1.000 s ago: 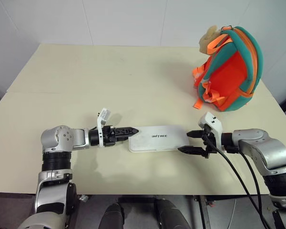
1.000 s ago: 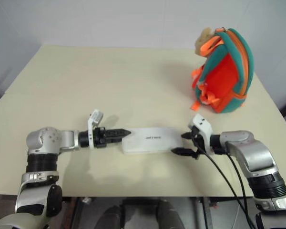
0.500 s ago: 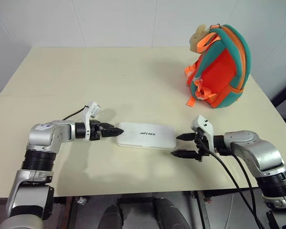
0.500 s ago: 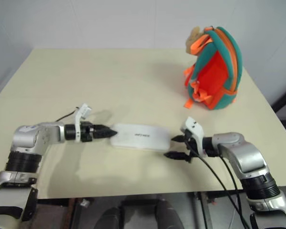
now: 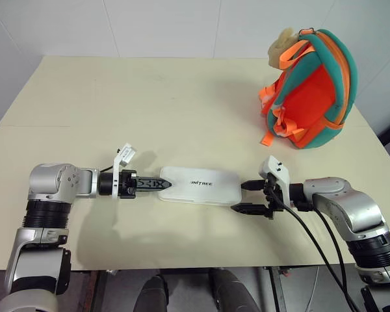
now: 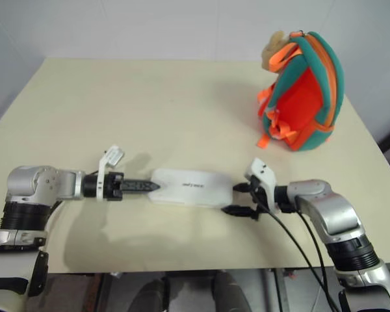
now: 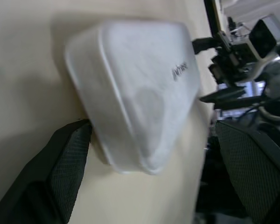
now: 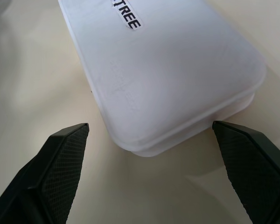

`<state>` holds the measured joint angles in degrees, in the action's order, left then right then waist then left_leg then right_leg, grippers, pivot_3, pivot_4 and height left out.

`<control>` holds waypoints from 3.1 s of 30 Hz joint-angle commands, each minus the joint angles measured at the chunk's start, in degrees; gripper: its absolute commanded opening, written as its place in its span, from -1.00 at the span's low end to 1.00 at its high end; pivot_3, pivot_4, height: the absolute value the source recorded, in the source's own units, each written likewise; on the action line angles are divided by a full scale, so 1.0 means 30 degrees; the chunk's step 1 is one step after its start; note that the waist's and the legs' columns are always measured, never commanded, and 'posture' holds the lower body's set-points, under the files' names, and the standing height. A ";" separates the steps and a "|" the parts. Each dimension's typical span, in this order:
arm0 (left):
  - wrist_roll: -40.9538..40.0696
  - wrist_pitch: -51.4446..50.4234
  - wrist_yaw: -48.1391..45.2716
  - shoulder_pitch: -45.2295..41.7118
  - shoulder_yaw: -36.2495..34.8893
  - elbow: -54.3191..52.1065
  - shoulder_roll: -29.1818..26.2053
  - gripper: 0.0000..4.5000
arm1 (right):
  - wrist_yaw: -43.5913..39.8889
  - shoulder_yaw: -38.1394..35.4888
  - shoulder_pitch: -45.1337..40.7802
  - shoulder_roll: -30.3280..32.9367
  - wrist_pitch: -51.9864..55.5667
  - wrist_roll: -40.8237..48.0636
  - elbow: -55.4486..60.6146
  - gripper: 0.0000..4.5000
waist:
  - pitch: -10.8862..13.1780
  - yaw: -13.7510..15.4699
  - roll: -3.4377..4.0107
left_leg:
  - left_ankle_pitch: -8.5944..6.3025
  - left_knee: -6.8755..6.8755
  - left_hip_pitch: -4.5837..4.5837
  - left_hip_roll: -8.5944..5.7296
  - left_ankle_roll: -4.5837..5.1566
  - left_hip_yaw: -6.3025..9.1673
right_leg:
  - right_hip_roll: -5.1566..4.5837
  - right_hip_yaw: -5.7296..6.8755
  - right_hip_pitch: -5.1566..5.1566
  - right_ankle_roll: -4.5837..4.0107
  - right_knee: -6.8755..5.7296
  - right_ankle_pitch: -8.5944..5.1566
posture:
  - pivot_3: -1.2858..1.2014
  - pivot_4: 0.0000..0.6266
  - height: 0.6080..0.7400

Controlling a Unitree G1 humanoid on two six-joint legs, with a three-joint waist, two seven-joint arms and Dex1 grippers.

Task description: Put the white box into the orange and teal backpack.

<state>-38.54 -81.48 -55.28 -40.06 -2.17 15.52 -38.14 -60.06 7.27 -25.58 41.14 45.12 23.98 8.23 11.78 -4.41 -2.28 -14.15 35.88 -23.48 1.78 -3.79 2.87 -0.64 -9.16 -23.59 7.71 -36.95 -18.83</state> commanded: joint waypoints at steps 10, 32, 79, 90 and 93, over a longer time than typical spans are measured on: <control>-0.0367 -0.0150 -0.0508 -0.1346 0.0186 0.3109 0.1720 0.97 | -0.0090 -0.0403 0.0525 0.0236 -0.0226 0.0335 0.0631 1.00 | 0.0000 0.0068 0.0000 | 0.0007 0.0061 0.0049 -0.0022 0.0001 0.0007 | 0.0004 0.0008 0.0078 0.0021 -0.0033 0.0020 | 0.03 -0.52 1.00; -0.0739 -0.0921 -0.2759 -0.1035 0.1263 0.3430 0.2374 0.97 | -0.0155 -0.0548 0.1370 0.0414 -0.0727 0.0299 0.0987 1.00 | 0.0000 0.0376 0.0000 | 0.0007 0.0061 0.0048 -0.0018 -0.0001 0.0006 | 0.0007 0.0008 0.0073 0.0017 -0.0036 0.0018 | 0.03 -0.52 1.00; -0.2458 0.4050 0.0966 0.4584 -0.5123 -0.5311 0.1759 -0.35 | 1.3049 -0.5056 -1.3081 -0.5207 -1.4520 -0.5956 -2.0370 1.00 | 0.0007 -0.0585 0.0006 | 0.0053 0.0012 0.0080 -0.0002 -0.0042 -0.0061 | 0.0013 -0.0059 0.0023 -0.0001 -0.0121 0.0034 | 0.03 -0.52 1.00; -0.3423 0.4398 0.2165 0.6035 -0.6221 -0.6412 0.2079 -0.35 | 1.5929 -0.4936 -1.6753 -0.6086 -1.6977 -0.7642 -2.7081 1.00 | 0.0008 -0.1095 0.0009 | 0.0067 -0.0057 0.0071 -0.0001 -0.0065 -0.0042 | 0.0003 -0.0039 0.0021 -0.0004 -0.0072 0.0033 | 0.03 -0.52 1.00; -0.3493 0.4704 0.2108 0.6981 -0.6153 -0.6781 0.1917 -0.35 | 1.5017 -0.4750 -1.6003 -0.5554 -1.7474 -0.7858 -2.6202 1.00 | 0.0009 -0.1194 0.0011 | 0.0071 -0.0056 0.0072 -0.0005 -0.0070 -0.0041 | 0.0003 -0.0040 0.0022 -0.0003 -0.0085 0.0033 | 0.03 -0.52 1.00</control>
<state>-47.25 -68.49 -48.46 -19.96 -19.42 -2.54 -31.96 -13.99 -6.96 -73.59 22.54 -5.28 0.58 -73.18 11.80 -7.99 -2.24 -13.94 35.71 -23.25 1.77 -4.00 2.75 -0.63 -9.28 -23.51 7.70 -37.20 -18.73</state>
